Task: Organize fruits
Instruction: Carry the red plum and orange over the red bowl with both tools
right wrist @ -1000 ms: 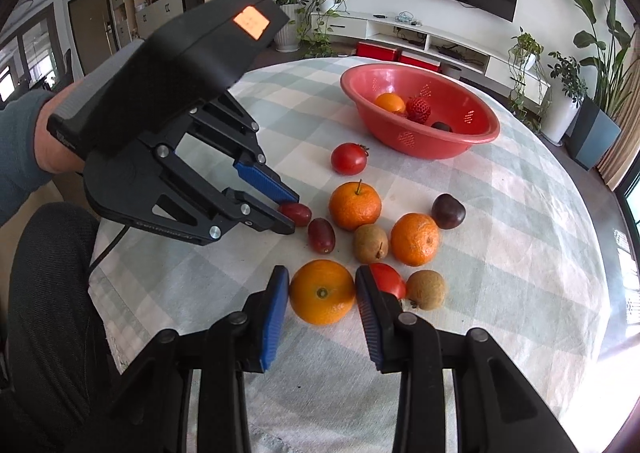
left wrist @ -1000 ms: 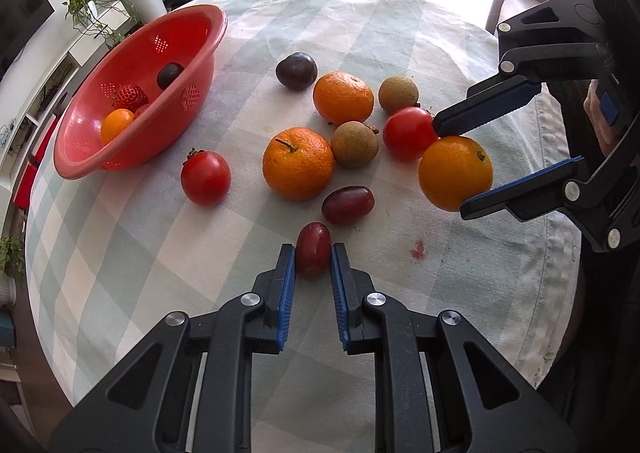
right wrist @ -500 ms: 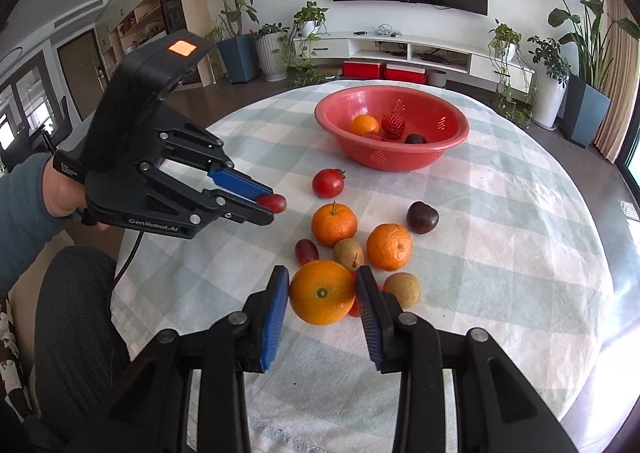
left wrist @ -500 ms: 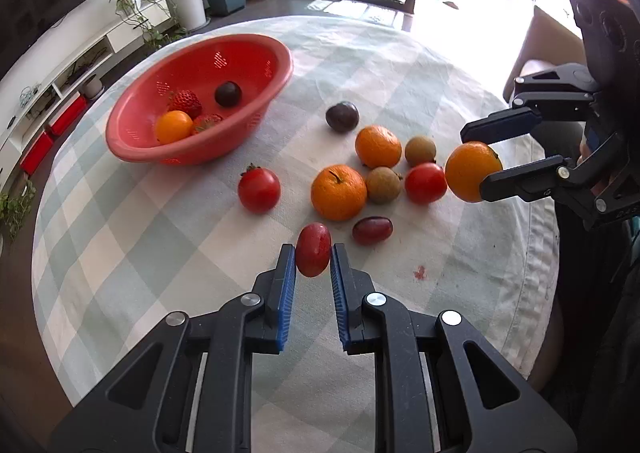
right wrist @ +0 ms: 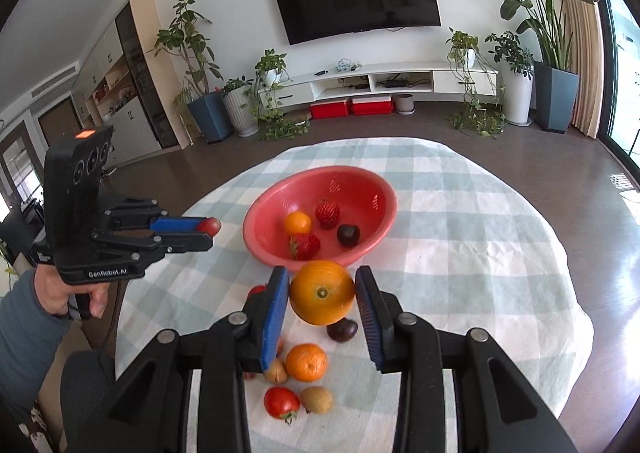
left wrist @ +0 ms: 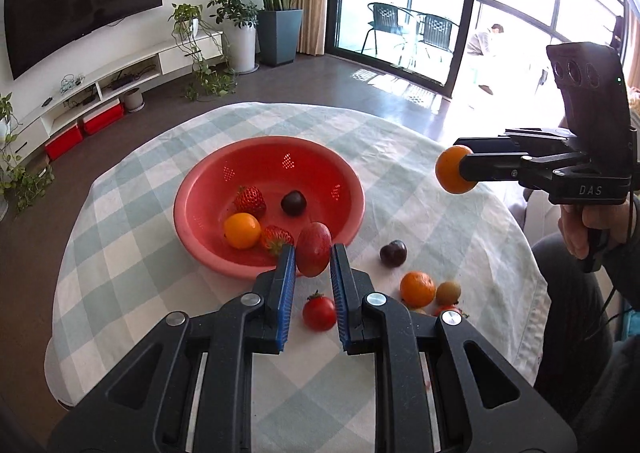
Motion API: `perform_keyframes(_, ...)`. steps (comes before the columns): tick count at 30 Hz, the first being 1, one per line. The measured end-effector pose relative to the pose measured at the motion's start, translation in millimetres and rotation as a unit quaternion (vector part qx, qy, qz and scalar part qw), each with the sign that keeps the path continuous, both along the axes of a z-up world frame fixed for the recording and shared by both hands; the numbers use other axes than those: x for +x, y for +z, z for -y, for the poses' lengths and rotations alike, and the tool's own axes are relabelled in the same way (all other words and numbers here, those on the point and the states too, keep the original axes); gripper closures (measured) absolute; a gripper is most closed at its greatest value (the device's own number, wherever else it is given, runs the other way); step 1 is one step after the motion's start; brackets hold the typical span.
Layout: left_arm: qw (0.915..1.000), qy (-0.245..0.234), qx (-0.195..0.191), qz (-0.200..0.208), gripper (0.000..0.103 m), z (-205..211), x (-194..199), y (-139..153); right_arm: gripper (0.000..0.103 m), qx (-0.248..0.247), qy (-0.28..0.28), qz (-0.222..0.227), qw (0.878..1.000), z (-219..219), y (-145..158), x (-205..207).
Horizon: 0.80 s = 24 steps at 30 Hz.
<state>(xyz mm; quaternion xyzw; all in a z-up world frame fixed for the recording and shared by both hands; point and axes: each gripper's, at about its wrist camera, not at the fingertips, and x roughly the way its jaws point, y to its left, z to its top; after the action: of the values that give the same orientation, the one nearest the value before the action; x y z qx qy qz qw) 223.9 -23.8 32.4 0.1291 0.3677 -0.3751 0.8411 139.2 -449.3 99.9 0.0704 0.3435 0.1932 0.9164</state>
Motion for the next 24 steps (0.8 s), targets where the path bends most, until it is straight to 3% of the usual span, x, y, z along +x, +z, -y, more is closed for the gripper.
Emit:
perform_keyframes(4, 0.9994, 0.027, -0.017, -0.015, 0.087, 9.8, 31.0, -1.4, 0.066, 0.023, 0.006, -0.006, 1.000, -2.8, 7.2, 39.7)
perform_keyframes(9, 0.9983, 0.054, -0.001, -0.023, 0.087, 25.8, 58.4, -14.4, 0.066, 0.036, 0.016, -0.036, 0.999, -17.8, -4.2, 85.0)
perform_keyframes(15, 0.9964, 0.069, 0.042, -0.026, 0.087, 40.2, 74.3, -44.5, 0.066, 0.003, 0.034, -0.072, 0.997, -45.8, -33.8, 117.8)
perform_keyframes(24, 0.9946, 0.060, 0.077, -0.033, 0.086, 54.9, 79.2, -77.3, 0.066, -0.049, 0.040, -0.095, 0.993, -63.0, -64.8, 127.3)
